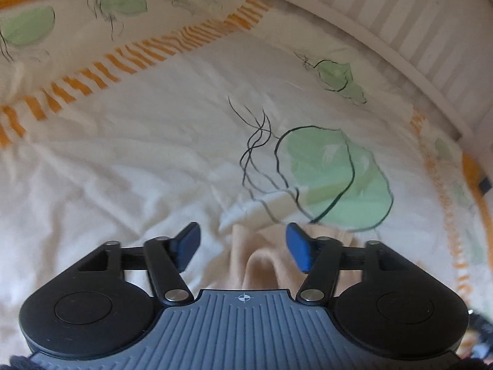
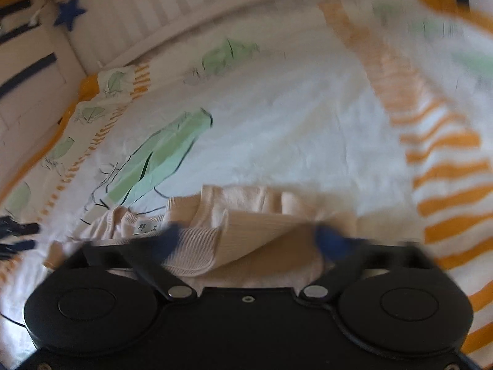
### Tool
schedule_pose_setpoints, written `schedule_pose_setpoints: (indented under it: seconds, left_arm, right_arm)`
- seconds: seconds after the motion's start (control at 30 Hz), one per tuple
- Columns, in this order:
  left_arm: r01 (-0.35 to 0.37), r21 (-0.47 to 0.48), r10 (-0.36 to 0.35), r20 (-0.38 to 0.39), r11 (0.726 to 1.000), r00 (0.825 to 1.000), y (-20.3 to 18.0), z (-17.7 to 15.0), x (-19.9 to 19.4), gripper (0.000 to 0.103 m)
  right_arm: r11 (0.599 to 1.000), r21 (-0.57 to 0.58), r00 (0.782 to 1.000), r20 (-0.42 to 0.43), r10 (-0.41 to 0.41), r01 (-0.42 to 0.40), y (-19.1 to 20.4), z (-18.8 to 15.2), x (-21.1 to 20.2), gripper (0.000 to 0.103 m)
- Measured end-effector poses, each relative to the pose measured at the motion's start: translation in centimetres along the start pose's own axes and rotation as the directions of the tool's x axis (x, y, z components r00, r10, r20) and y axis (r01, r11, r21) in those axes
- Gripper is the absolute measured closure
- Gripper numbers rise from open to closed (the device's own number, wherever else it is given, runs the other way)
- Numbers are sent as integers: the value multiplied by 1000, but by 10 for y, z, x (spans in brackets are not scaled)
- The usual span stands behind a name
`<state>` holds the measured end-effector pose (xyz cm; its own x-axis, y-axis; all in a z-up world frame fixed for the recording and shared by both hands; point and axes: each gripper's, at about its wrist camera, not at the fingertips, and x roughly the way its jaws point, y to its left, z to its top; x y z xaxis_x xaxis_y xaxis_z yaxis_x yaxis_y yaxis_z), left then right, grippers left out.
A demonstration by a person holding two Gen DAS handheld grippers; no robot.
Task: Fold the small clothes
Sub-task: 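Open both tools to release the folded sweater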
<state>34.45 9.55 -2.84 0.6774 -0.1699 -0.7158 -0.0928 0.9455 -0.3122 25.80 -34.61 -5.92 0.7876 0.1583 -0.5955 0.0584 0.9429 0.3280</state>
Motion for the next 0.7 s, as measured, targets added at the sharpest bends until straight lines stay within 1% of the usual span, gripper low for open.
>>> schedule_pose_setpoints:
  seconds: [0.03, 0.1, 0.17, 0.23, 0.3, 0.4, 0.47, 0.53, 0.57, 0.6, 0.63, 0.7]
  left_arm:
    - [-17, 30, 16, 12, 999, 1000, -5, -5, -3, 40]
    - [-43, 102, 41, 27, 994, 999, -13, -16, -10, 37]
    - [-70, 182, 66, 26, 981, 997, -23, -28, -12, 37]
    - [-78, 263, 74, 23, 962, 997, -30, -39, -12, 37]
    - [-76, 329, 72, 24, 941, 997, -37, -49, -13, 37]
    - [-54, 434, 54, 11, 899, 998, -48, -63, -11, 37]
    - [-41, 487, 49, -3, 872, 999, -53, -70, -7, 37]
    - [-38, 525, 64, -32, 851, 997, -55, -74, 5, 37]
    - [-37, 530, 71, -43, 847, 997, -56, -75, 10, 37]
    - [-38, 526, 75, -50, 850, 996, -55, -73, 16, 37]
    - [-40, 506, 80, -57, 862, 995, -53, -68, 23, 37]
    - [-40, 434, 85, -85, 900, 993, -47, -54, 31, 37]
  right_arm:
    - [999, -40, 999, 33, -31, 32, 6, -3, -6, 2]
    - [991, -111, 996, 68, -63, 70, 16, -9, -15, 2]
    - [981, -161, 991, 88, -99, 112, 22, -16, -22, 2]
    - [976, -178, 989, 95, -114, 129, 24, -22, -27, 2]
    - [974, -169, 987, 85, -135, 148, 25, -27, -30, 2]
    - [977, -151, 988, 40, -148, 152, 25, -33, -26, 2]
    - [975, -155, 987, 5, -163, 161, 25, -36, -22, 2]
    - [967, -174, 982, -14, -189, 184, 26, -38, -16, 2]
    - [965, -181, 980, -24, -199, 191, 26, -37, -13, 2]
    - [963, -183, 978, -32, -205, 196, 26, -37, -11, 2]
    - [962, -184, 977, -38, -211, 200, 27, -36, -8, 2]
    - [960, -185, 974, -44, -221, 210, 28, -33, -4, 2]
